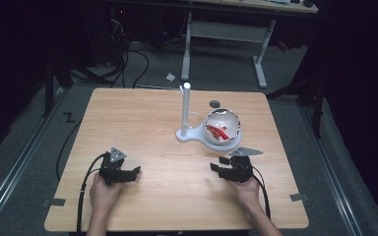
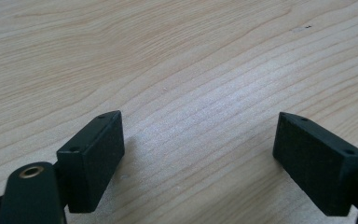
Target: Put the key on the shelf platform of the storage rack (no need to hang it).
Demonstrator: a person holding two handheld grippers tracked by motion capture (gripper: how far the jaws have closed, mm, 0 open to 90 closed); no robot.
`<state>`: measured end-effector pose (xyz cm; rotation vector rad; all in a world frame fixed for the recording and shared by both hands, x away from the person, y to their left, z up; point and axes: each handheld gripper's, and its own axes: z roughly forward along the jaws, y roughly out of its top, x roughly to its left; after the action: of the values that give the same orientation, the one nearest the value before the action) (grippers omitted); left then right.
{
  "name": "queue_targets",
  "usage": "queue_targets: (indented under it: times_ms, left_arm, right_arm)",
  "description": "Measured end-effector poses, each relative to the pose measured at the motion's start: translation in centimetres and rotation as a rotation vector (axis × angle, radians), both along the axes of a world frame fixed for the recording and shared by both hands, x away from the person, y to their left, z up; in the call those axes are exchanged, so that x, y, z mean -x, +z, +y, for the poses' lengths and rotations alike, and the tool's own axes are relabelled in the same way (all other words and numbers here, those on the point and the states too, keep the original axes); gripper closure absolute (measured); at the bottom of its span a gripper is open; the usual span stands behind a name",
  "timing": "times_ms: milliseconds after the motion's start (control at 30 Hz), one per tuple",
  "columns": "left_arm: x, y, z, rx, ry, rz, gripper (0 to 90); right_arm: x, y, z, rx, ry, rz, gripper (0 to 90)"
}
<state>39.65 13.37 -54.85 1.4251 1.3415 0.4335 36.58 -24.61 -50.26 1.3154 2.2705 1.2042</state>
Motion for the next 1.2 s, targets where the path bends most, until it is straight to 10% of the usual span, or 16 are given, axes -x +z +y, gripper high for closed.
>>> queue_targets:
  times_ms: [1200]
  left_arm:
    - [0.0, 0.0, 0.0, 0.000, 0.000, 0.000, 16.6]
  right_arm:
    - [-0.7, -2.9, 0.7, 0.202, -0.038, -0.053, 40.6]
